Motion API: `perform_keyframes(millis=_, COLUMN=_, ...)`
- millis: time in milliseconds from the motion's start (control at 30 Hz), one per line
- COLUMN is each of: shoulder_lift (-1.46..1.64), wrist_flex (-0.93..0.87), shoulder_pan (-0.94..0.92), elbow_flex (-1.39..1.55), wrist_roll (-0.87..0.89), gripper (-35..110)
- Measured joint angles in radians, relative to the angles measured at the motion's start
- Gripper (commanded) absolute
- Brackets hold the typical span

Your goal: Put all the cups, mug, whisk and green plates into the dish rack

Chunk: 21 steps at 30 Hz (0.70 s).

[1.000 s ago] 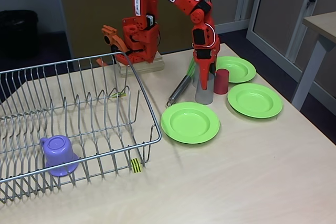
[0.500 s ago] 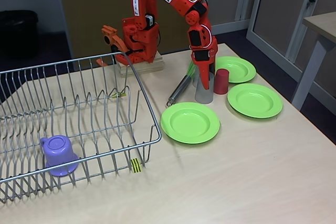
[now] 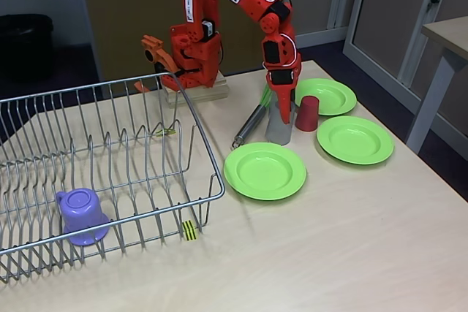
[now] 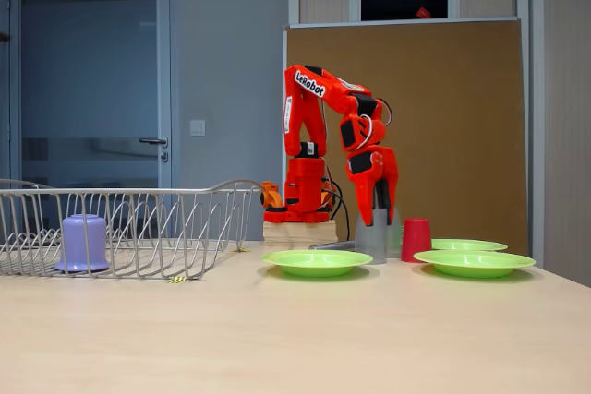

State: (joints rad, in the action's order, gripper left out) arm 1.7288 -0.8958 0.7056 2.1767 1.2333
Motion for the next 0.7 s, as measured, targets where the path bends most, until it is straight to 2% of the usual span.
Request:
perform_keyframes(millis=467, shoulder_lift=-0.086, wrist_flex=-0.546, shoulder_pan=-0.153, elbow_flex=-0.560, wrist_roll=-0.334, gripper=11)
perform_keyframes(millis=700, shoulder_lift=-0.130, wrist_flex=-0.811, shoulder_pan=-0.322, elbow_flex=-0.894, wrist_roll=-0.629, gripper=11)
